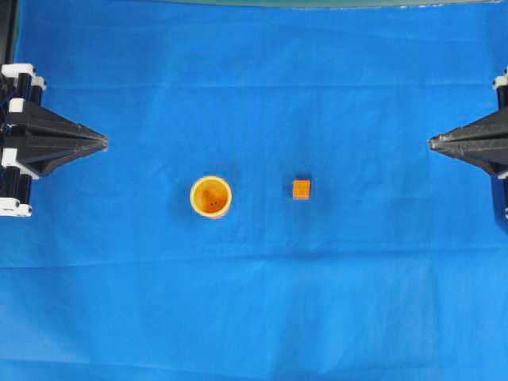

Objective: Move the block forward with right arm.
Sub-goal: 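Raise the right gripper from its rest pose toward the orange cube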

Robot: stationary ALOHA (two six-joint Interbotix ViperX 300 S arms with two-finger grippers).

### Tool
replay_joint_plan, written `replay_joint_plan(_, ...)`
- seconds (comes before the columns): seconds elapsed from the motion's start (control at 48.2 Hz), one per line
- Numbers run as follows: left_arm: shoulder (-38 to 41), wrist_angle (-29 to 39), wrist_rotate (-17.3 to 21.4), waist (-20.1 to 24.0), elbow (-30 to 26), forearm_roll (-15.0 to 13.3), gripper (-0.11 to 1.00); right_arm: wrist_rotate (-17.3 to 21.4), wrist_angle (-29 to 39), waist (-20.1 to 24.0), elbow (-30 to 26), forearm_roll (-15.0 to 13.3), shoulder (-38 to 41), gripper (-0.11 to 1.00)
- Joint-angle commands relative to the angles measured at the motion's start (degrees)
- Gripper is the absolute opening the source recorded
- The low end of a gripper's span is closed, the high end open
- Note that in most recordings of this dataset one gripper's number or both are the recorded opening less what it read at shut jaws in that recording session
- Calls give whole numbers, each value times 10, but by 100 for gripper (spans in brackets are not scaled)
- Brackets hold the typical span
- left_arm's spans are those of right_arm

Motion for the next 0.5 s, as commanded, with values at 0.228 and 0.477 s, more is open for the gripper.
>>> replay_joint_plan(0.228,11,67,-5,2,-37,3,2,31,141,2,-83,4,22,0)
replay_joint_plan(0.477,11,76,-11,2,-38,3,2,124,279,-8,-172,3,89,0)
